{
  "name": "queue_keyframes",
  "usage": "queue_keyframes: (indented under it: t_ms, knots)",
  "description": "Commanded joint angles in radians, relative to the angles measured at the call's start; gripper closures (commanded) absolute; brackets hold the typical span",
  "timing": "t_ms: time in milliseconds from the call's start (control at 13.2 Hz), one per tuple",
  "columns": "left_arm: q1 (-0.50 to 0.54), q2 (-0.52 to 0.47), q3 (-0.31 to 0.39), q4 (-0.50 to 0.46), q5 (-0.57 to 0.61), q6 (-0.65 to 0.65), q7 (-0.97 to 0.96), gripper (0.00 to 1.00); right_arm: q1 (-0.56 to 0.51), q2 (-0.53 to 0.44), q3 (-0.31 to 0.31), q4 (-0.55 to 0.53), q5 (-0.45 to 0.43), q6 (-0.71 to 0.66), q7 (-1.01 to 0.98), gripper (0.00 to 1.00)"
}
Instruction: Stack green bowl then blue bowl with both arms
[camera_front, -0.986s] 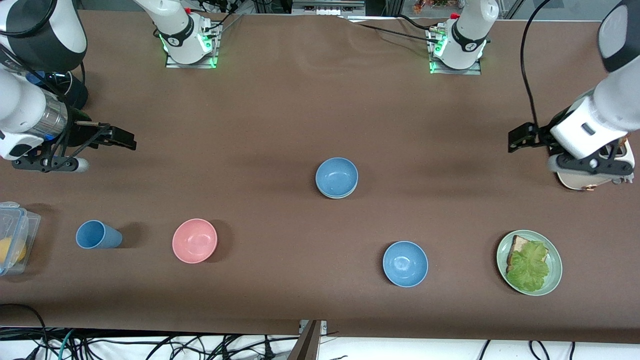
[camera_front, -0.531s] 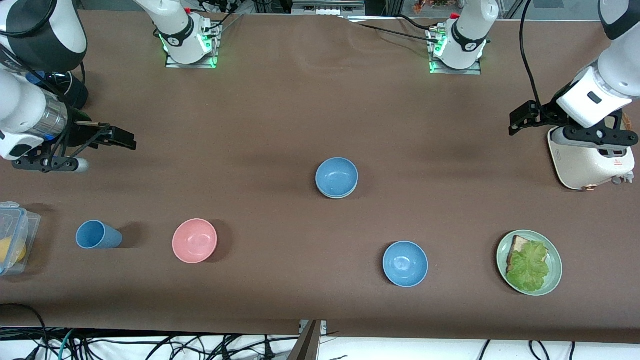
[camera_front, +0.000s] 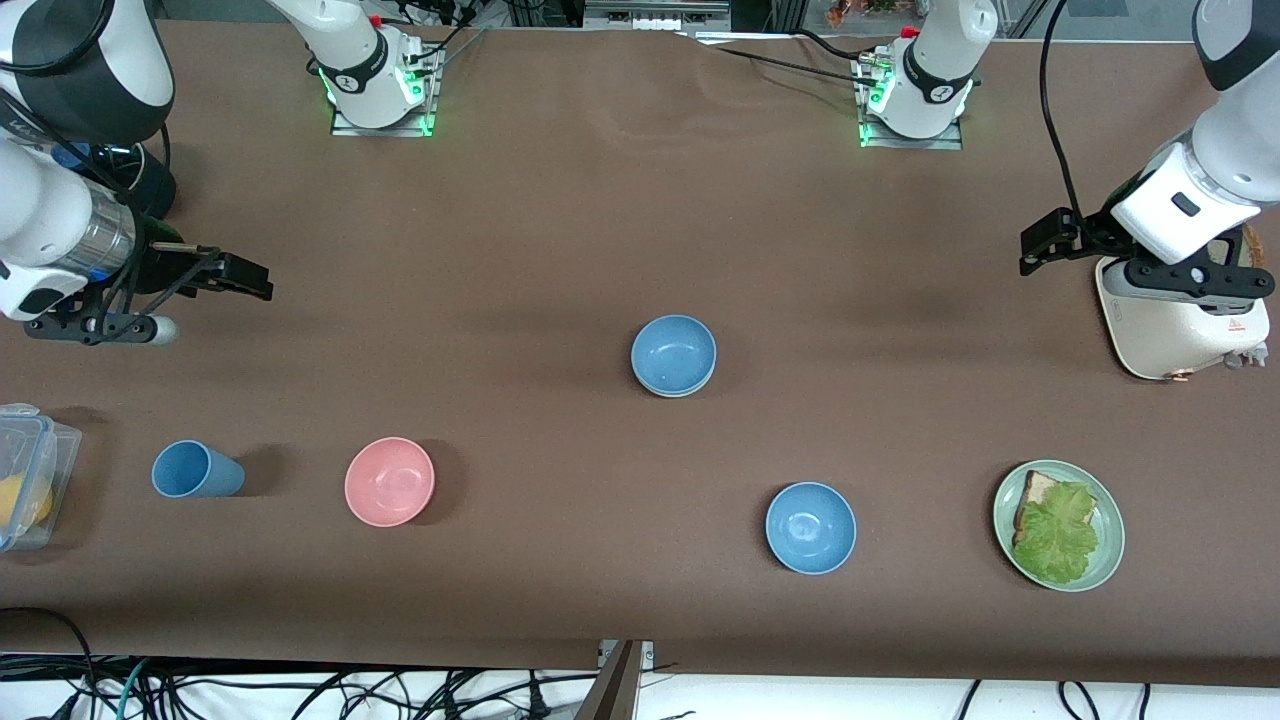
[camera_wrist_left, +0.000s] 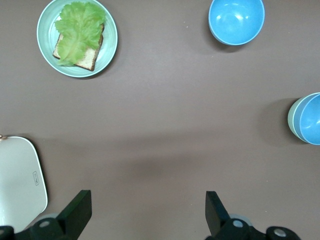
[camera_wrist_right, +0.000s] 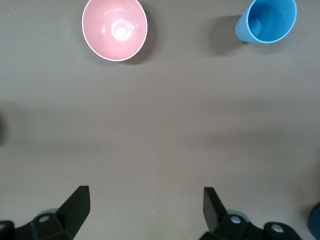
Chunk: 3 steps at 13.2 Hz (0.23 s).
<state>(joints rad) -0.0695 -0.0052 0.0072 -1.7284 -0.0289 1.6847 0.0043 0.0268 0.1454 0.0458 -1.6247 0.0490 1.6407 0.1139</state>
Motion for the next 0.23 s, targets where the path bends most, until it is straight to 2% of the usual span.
queue_keyframes:
  t_ms: [0, 152]
  knots:
    - [-0.006, -0.010, 0.004, -0.010, 0.021, 0.000, -0.001, 0.00, -0.019, 0.003, 0.019, 0.017, 0.000, -0.018, 0.009, 0.00]
    - [-0.003, -0.010, 0.004, -0.010, 0.021, -0.008, -0.001, 0.00, -0.019, 0.003, 0.017, 0.017, 0.000, -0.016, 0.007, 0.00]
